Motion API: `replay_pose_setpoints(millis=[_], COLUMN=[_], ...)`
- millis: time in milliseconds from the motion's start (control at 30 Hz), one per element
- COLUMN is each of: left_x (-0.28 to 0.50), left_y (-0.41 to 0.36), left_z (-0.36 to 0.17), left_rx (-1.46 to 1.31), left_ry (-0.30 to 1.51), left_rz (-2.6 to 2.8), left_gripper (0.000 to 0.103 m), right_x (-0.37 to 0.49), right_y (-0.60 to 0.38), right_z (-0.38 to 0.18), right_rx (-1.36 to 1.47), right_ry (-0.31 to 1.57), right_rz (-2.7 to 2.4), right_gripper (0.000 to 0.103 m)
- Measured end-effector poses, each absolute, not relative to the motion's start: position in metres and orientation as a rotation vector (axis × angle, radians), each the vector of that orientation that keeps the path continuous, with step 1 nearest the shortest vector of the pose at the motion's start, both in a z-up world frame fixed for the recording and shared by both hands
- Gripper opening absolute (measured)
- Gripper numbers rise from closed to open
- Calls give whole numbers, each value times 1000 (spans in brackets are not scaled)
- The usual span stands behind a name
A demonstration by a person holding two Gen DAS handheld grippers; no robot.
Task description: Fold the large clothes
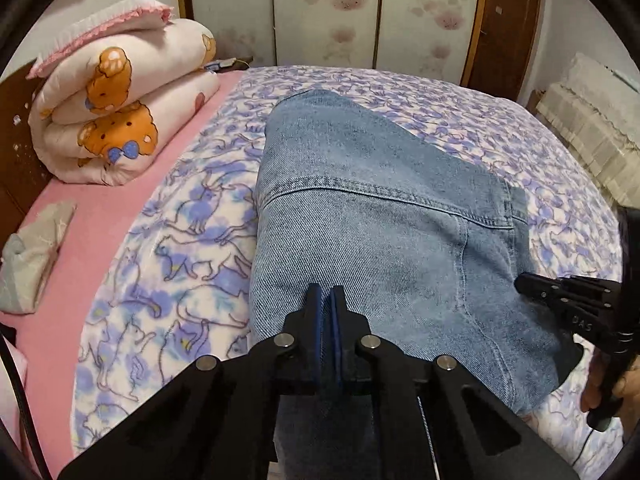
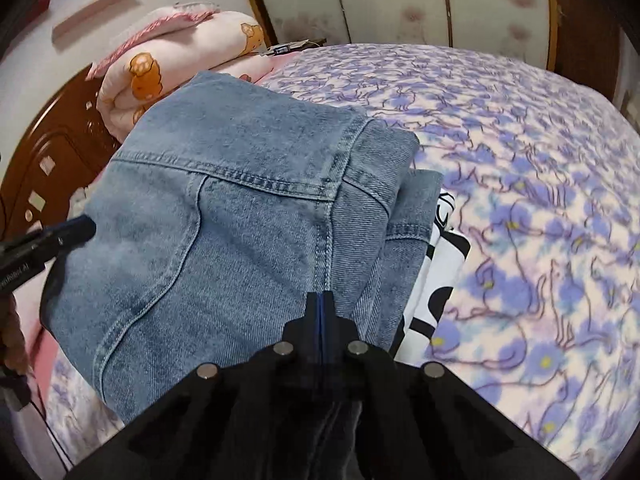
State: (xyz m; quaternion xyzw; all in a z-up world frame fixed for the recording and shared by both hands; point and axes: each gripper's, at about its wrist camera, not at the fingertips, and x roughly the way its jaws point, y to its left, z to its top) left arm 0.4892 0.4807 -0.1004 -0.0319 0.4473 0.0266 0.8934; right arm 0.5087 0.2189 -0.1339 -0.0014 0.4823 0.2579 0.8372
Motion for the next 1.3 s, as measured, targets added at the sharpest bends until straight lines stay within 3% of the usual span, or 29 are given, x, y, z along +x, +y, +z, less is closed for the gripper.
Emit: replay_pose_setpoints(millis=[167,200,267,333,400,500,633,1100,1300], left_x=[484,483,477,468,456,436,409,299,229], left_y=[477,476,470,464,458,443,414,279,228], left_z=[-91,-88,-79,-69,-57,-39,-21,6,27], left_rx=[-104,-111,-123,-133,-158,-218,-255,-216,-170], left_ry=[912,913,910,896,865,850,875,833,798], left_rz=[85,87,104,127,150,105,69,46,43], left_gripper=[5,9,25,70,85,85,85,86,91], right_x=[506,505,497,488,479,459,432,329,267], right_y=[217,216,207,195,185,163,139,42,-2], right_z=[-125,-123,-111,-99,-89,-70,-49,-9,15], right_rx=[14,24,61,102,129,165,202,216,212], right_ry=[1039,1046,1056,1066,1074,1081,1084,1001,941], right_rz=[529,532,529,538,539,545,554,600,590], right_gripper=[0,3,3,4,6,12,40,43,43])
